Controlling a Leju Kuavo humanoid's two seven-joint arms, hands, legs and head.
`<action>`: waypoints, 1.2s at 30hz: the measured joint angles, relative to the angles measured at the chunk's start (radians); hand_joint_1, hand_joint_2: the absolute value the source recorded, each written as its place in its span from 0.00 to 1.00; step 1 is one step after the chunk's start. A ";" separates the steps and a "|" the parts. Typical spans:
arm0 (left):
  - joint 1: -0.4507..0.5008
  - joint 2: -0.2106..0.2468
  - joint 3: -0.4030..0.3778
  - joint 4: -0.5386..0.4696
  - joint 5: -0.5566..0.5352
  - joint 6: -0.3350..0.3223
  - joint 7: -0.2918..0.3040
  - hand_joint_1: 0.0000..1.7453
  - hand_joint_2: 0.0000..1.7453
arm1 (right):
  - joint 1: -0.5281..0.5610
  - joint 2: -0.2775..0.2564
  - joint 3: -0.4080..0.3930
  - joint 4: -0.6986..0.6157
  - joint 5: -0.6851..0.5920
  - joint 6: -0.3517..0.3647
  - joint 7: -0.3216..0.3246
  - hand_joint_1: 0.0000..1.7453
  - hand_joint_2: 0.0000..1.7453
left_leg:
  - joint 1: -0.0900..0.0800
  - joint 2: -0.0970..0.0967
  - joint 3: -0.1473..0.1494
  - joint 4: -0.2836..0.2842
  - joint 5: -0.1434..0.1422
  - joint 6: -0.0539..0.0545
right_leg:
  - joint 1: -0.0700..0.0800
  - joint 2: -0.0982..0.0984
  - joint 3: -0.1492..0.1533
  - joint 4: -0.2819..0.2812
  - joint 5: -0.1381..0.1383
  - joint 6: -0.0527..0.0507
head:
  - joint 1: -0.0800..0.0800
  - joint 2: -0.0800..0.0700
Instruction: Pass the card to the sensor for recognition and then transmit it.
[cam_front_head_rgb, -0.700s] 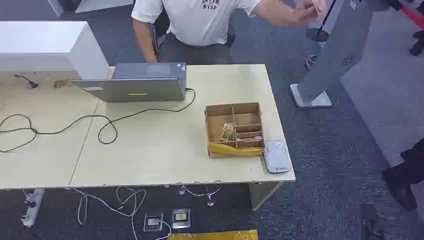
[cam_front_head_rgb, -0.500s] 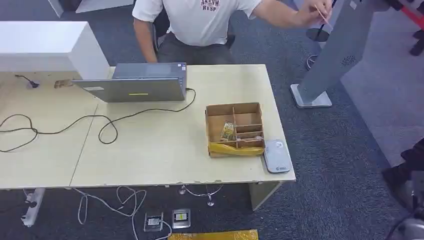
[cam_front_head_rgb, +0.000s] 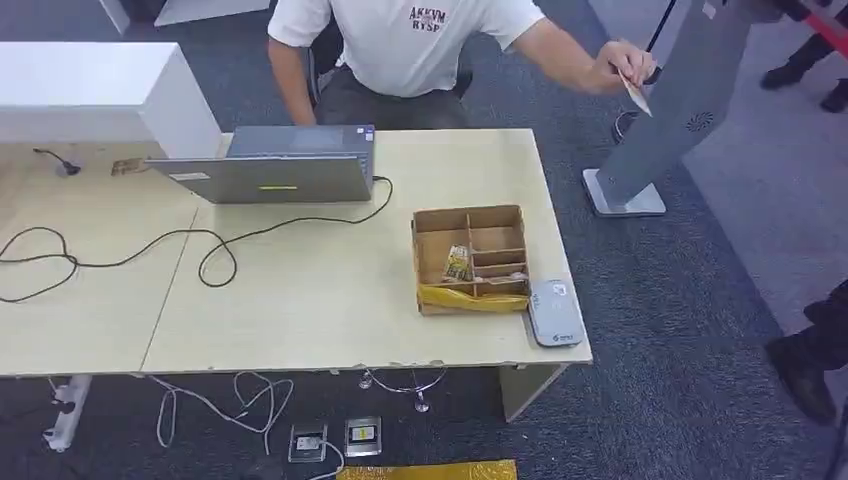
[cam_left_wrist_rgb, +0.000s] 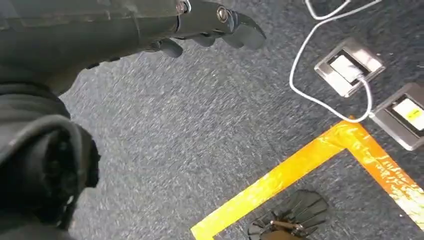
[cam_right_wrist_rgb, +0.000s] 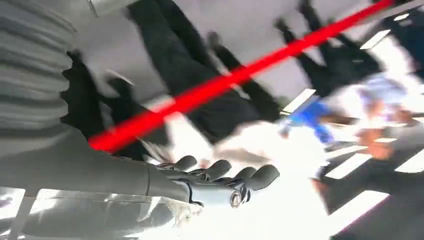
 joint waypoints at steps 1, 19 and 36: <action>-0.004 0.000 0.000 0.000 -0.005 -0.004 0.000 0.00 0.00 | 0.000 0.005 0.054 -0.043 0.022 0.001 0.004 0.00 1.00 | 0.000 0.000 0.000 0.000 0.000 -0.001 | 0.000 0.000 0.000 0.000 0.000 0.000 | -0.001 0.000; -0.014 -0.002 0.001 -0.002 0.017 -0.030 -0.034 0.00 0.00 | -0.219 0.129 0.652 -0.276 0.158 0.032 -0.066 0.00 1.00 | 0.000 -0.004 -0.002 0.000 0.002 0.000 | 0.000 -0.003 -0.002 0.001 0.000 0.000 | -0.001 0.000; -0.007 -0.001 0.026 -0.002 0.039 -0.021 -0.043 0.00 0.00 | -0.378 0.278 0.872 -0.141 0.123 0.042 -0.099 0.00 1.00 | 0.001 -0.007 -0.003 0.000 0.003 -0.001 | 0.001 -0.005 -0.003 0.001 0.000 0.000 | -0.001 0.000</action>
